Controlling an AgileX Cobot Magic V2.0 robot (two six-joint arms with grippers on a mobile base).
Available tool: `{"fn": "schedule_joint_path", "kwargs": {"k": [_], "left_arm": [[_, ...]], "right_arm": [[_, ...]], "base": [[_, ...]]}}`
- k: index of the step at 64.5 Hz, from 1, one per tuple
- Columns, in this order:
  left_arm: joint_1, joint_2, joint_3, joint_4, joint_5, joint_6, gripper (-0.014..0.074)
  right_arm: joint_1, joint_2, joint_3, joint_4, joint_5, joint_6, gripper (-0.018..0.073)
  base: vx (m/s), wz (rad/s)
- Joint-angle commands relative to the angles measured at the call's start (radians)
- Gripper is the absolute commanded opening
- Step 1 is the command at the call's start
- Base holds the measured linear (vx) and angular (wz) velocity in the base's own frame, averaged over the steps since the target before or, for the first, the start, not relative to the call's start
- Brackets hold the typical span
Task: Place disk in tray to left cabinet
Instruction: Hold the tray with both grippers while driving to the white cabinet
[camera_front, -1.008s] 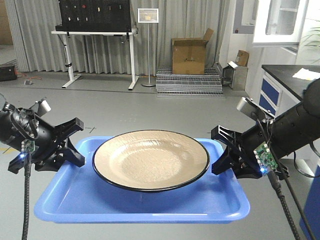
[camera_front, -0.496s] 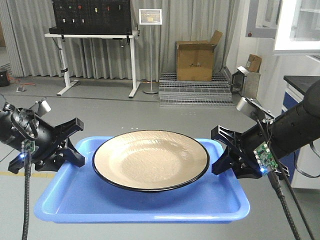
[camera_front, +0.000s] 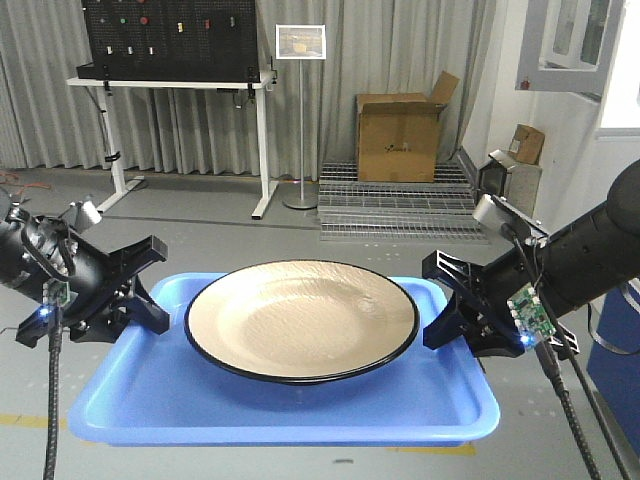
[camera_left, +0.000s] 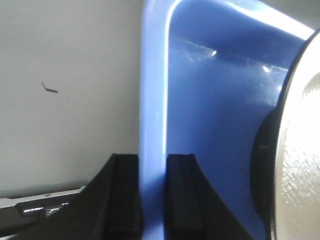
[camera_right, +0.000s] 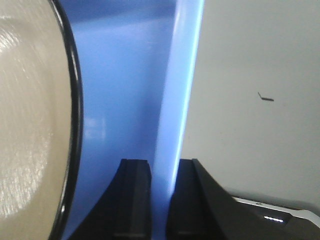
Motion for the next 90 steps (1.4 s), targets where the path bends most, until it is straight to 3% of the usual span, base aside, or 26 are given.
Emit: {"fn": "schedule_joint_path", "kwargs": {"k": [1,90], "left_arm": [[-0.03,-0.057,-0.037,-0.205,0.022,-0.018,0.0],[-0.03,-0.057,-0.036,-0.205,0.022,-0.018,0.0]], "right_arm": [[0.019,-0.055,-0.041,0.173,-0.035,-0.013,-0.0004],[0.019,-0.055,-0.04,0.17,-0.036,-0.013,-0.0004]], "base": [[0.71,-0.05],[0.69,-0.02]]}}
